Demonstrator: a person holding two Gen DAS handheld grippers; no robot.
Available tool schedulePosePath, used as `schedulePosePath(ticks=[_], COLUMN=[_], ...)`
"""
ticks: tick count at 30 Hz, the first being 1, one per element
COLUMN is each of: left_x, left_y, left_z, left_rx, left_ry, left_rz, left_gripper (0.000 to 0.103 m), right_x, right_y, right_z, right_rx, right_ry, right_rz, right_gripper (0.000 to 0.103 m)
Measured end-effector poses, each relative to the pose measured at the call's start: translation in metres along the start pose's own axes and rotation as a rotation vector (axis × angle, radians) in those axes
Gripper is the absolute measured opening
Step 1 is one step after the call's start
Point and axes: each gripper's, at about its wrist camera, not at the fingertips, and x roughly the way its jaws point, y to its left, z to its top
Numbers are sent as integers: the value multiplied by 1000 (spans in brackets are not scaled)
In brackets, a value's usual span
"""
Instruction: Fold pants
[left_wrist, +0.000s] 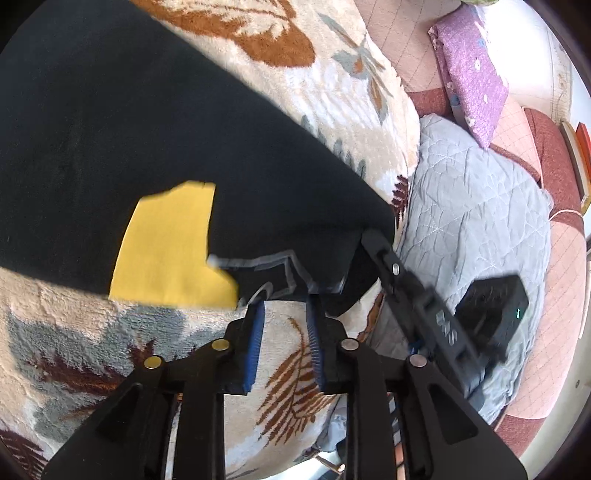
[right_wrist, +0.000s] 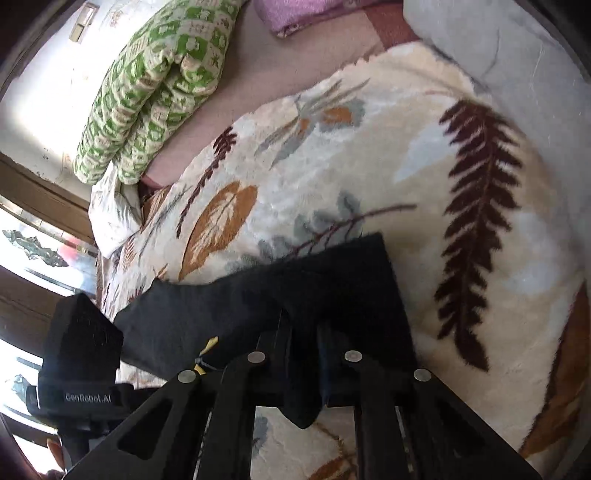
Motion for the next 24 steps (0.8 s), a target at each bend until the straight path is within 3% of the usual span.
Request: schedulePosePath(ticks=[5,6,8,10,11,15,21,24], left_x=[5,3,-3,-6,-7,-6,-8,-11], left_y=[4,5,8,11,12,13,5,3], left_z=[-3,-4,-5,-6,-6,-10,-14,-15], left_rx=[8,19,21,21,20,15,28,31], left_ry=[29,19,-5,-3,-3,-2,1,-15], left_rz=[16,22,31,21,23,32,23,20], left_gripper=[21,21,21,21,21,21,21,21], right_x=[17,14,3,-11,-15,-22,-5,12], right_y=[-12,-13,-10,-15,-21,-38,-46,-51], right_z=[14,15,15,15,14,1,11,16], right_rx=[-45,-28,-39,-41,-20,59,80,71], right_ry=[33,15,-23,-62,-61,-21,-8,46], right_rz=[-133,-99,-43,-78,-89,19,-4,90], right_gripper=[13,19,19,43,46,46,47,53])
